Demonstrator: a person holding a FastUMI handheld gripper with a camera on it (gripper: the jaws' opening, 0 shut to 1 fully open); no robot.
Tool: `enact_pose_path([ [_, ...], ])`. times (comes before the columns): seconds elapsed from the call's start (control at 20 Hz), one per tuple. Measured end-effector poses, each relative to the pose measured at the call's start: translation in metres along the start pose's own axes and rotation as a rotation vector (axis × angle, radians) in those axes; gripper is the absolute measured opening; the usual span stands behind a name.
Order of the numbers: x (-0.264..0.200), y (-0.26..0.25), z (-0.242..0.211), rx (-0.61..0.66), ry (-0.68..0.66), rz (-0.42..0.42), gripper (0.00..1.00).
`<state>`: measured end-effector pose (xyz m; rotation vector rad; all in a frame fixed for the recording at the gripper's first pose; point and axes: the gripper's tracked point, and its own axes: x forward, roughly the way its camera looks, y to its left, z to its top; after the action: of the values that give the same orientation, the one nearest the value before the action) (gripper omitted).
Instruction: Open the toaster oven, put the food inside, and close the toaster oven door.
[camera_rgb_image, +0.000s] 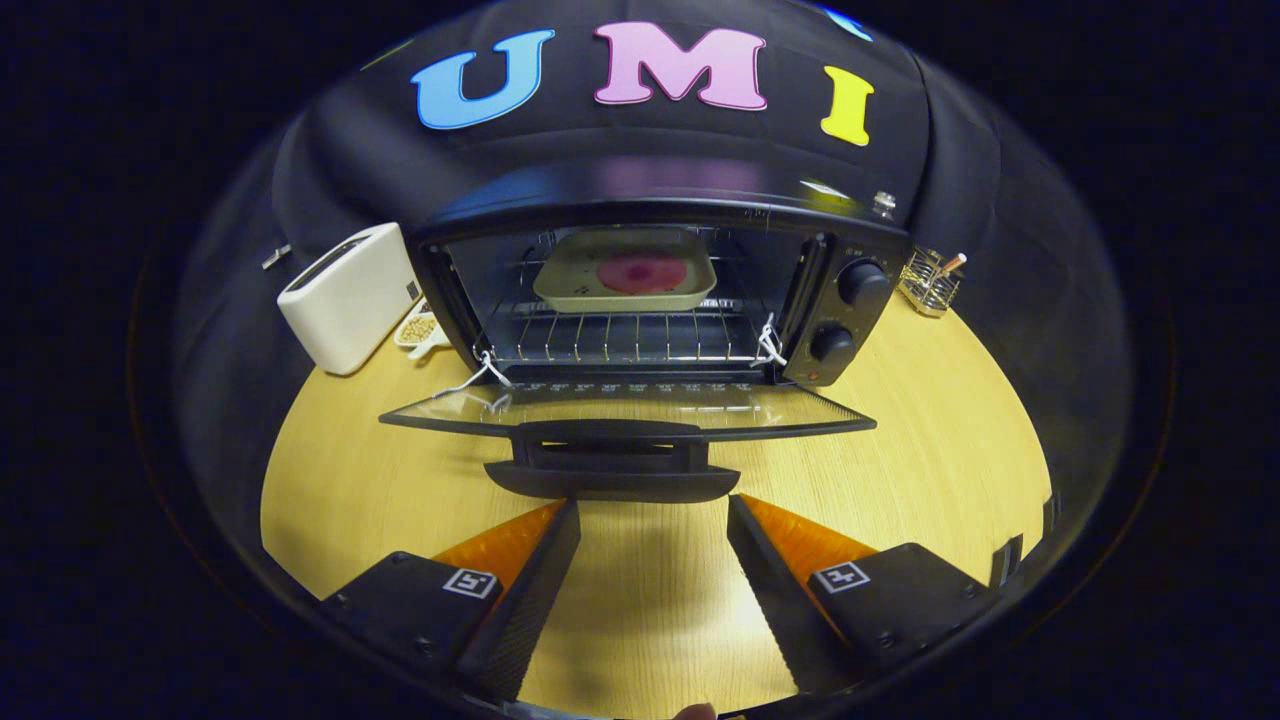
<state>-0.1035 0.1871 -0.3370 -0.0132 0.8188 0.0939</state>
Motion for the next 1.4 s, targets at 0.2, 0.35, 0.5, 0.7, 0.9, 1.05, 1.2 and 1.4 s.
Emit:
enact_pose_path([
  [0.2, -0.009, 0.001, 0.024, 0.017, -0.064, 0.018, 0.98],
  [0.35, -0.017, -0.003, 0.052, 0.017, -0.123, 0.012, 0.99],
  [0.5, -0.032, -0.007, 0.087, 0.007, -0.196, 0.002, 0.98],
  [0.7, -0.041, -0.013, 0.131, -0.028, -0.301, -0.009, 0.98],
  [0.9, -0.072, -0.022, 0.160, -0.027, -0.387, -0.001, 0.98],
  [1.05, -0.096, -0.035, 0.182, -0.049, -0.461, -0.001, 0.98],
  [1.2, -0.120, -0.051, 0.206, -0.055, -0.527, 0.002, 0.98],
  [1.4, -0.149, -0.085, 0.240, -0.017, -0.607, -0.009, 0.98],
])
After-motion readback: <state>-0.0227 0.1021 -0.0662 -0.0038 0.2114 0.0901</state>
